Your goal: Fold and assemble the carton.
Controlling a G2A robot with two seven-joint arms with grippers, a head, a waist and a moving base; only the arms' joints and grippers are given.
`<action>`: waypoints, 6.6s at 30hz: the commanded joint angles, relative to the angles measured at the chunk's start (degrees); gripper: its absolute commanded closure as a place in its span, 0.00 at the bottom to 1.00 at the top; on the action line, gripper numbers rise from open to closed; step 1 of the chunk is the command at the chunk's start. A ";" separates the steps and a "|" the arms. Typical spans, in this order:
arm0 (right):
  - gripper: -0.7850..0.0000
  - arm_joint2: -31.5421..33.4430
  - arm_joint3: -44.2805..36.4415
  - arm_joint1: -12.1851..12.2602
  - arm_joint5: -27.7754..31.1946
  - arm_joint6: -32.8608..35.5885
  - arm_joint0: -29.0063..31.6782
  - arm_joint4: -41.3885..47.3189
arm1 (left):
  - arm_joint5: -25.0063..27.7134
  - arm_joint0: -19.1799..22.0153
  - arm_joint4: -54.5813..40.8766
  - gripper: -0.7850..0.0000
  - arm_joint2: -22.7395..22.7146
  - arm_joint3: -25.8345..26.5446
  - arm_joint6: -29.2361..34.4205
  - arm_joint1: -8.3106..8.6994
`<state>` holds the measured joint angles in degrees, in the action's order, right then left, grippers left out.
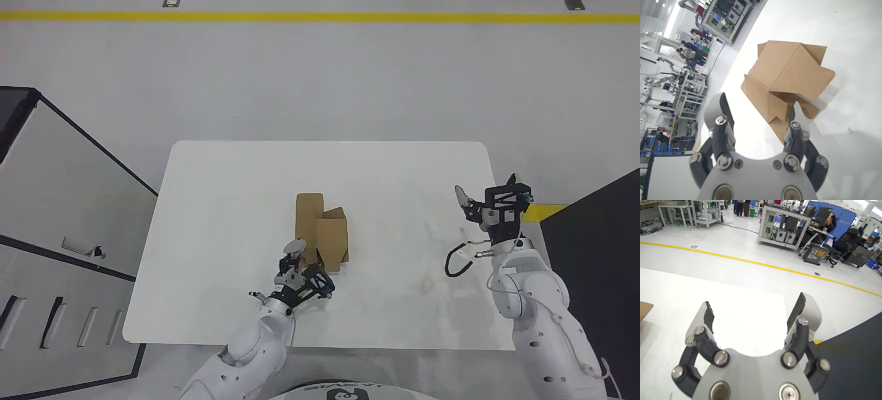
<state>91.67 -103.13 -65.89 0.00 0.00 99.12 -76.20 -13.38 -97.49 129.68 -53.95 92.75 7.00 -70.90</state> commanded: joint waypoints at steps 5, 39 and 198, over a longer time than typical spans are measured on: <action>0.00 0.00 0.00 0.00 0.00 0.00 0.00 0.00 | 0.10 0.77 0.06 0.43 0.66 -0.91 0.17 -0.39; 0.00 0.00 0.00 0.00 0.00 0.00 0.00 0.00 | 0.16 4.48 -2.14 0.59 2.56 -6.21 2.47 -2.66; 0.00 -18.73 23.50 13.18 20.30 81.99 -29.16 112.07 | 35.45 10.27 -31.30 1.00 -7.78 4.28 -23.85 0.35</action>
<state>72.98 -79.26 -52.69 20.30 83.01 69.70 35.99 22.16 -87.29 98.43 -61.80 97.17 -16.76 -70.54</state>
